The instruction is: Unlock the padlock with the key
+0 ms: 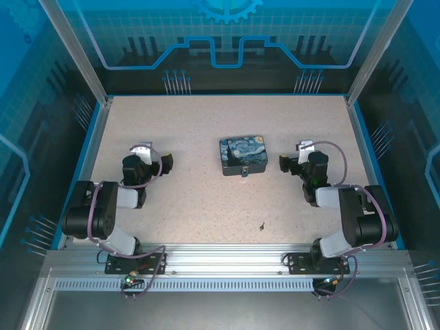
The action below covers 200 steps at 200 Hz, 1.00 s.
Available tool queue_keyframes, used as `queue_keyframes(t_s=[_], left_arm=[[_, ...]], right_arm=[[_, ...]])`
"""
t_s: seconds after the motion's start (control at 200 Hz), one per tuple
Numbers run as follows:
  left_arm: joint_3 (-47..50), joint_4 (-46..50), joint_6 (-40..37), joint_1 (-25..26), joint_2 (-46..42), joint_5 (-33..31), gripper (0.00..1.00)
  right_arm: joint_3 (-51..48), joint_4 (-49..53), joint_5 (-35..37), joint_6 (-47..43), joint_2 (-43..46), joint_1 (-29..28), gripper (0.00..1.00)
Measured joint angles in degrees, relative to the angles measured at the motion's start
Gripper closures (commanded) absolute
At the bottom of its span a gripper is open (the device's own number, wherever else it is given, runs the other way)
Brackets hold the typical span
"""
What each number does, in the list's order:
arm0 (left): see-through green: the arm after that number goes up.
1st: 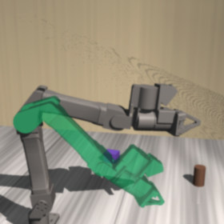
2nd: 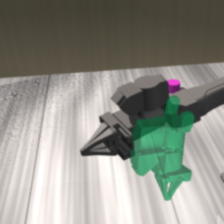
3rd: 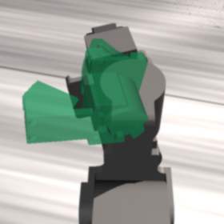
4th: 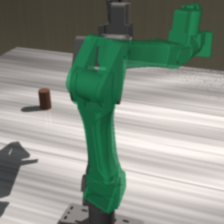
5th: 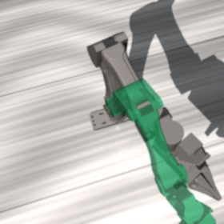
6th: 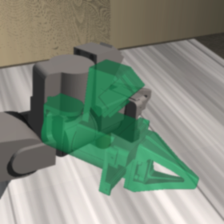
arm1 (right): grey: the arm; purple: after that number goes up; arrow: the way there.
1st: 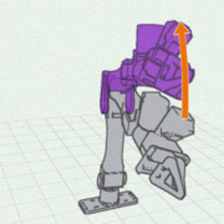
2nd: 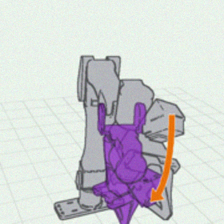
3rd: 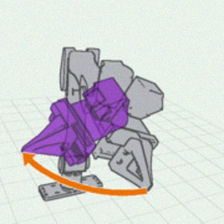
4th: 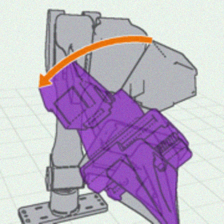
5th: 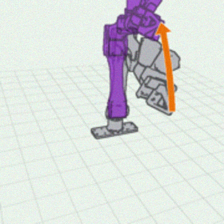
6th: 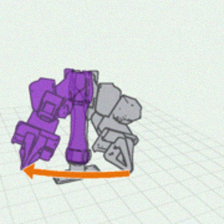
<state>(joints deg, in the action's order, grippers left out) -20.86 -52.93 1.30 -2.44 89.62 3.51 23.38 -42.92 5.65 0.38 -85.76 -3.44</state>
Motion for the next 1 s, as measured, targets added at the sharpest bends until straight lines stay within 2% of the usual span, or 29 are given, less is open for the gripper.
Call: queue_keyframes(t_s=[0.815, 1.001], left_arm=[[0.0, 0.2, 0.1, 0.0, -0.3, -1.1, 0.01], [0.7, 4.1, 0.3, 0.0, -9.1, -4.3, 0.01]], right_arm=[[0.0, 0.0, 0.4, 0.3, 0.0, 0.1, 0.00], [0.3, 4.0, 0.8, 2.1, 4.3, 1.4, 0.00]])
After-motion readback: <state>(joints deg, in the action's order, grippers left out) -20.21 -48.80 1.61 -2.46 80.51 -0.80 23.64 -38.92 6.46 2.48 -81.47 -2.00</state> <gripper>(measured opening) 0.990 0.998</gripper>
